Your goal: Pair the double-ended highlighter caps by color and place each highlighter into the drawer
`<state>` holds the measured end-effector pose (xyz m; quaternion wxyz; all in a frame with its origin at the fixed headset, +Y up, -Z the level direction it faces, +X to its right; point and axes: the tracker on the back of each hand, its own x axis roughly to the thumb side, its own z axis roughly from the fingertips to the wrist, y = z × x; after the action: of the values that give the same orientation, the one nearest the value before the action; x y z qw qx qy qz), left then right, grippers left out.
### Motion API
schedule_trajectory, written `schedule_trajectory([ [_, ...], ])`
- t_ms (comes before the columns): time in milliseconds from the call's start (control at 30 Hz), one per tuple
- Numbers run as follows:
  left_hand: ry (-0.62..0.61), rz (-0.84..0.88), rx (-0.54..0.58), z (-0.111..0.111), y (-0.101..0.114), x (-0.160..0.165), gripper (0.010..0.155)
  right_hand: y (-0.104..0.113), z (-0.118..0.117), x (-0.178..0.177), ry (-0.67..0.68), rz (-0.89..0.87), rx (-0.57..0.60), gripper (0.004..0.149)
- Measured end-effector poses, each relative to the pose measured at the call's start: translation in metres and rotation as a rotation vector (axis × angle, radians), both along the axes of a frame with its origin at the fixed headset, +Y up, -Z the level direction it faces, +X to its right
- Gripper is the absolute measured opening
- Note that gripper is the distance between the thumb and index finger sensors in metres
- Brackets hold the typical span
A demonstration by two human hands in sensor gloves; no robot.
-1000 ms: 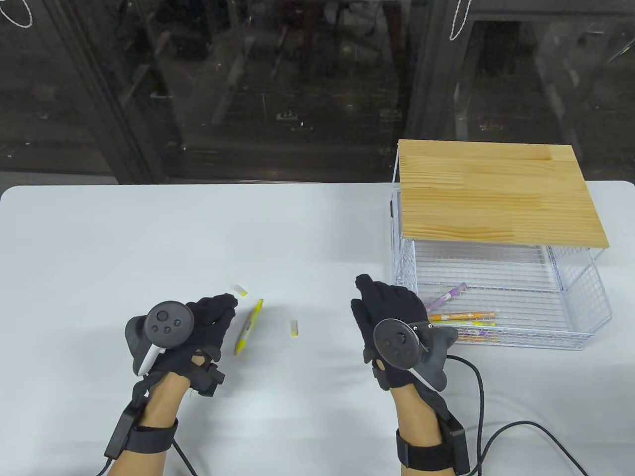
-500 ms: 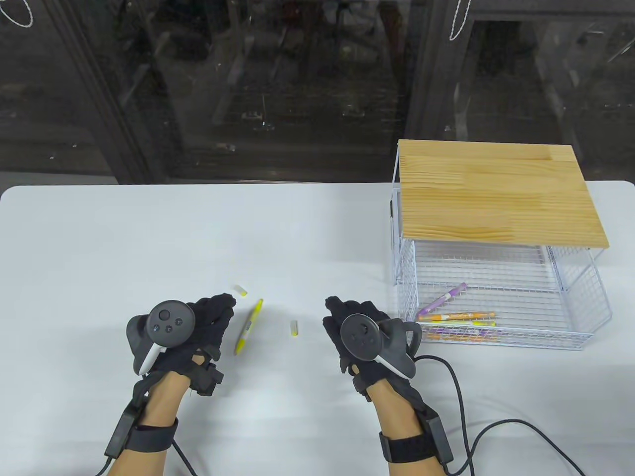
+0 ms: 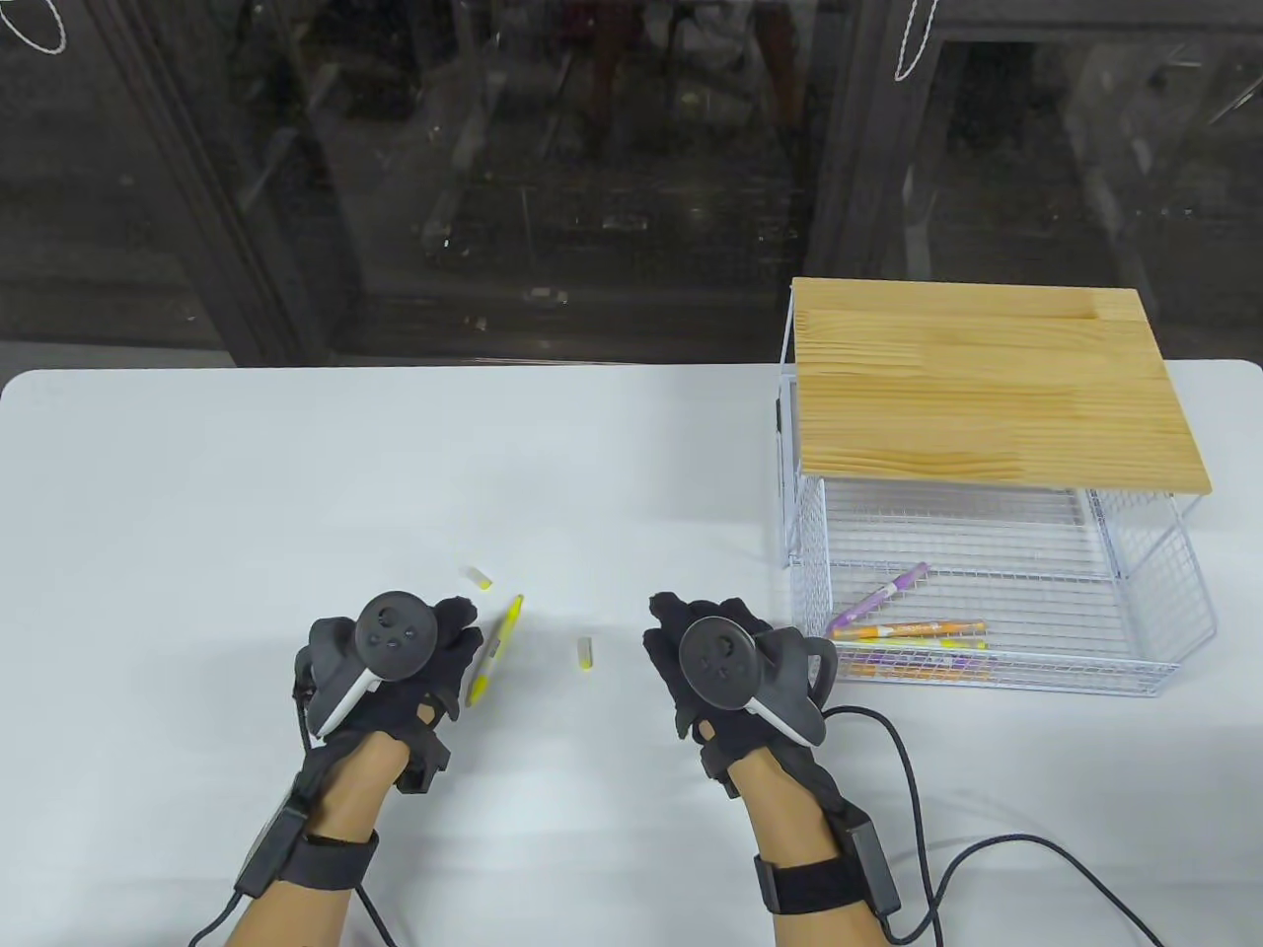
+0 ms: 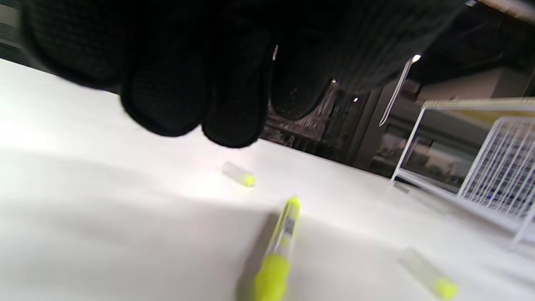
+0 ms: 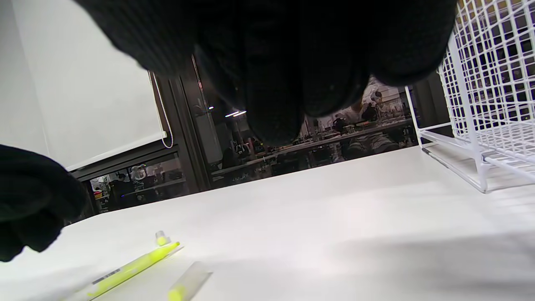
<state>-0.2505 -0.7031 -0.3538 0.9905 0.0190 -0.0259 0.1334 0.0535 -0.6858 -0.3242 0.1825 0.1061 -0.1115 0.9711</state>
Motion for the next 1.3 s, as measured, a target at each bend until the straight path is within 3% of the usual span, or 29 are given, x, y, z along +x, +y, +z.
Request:
schedule_trajectory([
  [333,0.029,-0.201,-0.141,-0.015,-0.023,0.02,0.055,-0.001,0.0,-0.002,-0.015,0.024,-0.025,0.05],
  [500,0.033,-0.299,-0.15,-0.021,-0.035,0.03,0.059,-0.003,0.0,-0.003,-0.018,0.023,-0.043,0.051],
  [767,0.025,-0.408,-0.14,-0.022,-0.041,0.041,0.052,-0.004,0.0,-0.004,-0.017,0.028,-0.057,0.051],
  [1300,0.041,-0.282,-0.16,-0.021,-0.031,0.023,0.048,-0.006,-0.001,-0.002,-0.008,0.012,-0.086,0.05],
])
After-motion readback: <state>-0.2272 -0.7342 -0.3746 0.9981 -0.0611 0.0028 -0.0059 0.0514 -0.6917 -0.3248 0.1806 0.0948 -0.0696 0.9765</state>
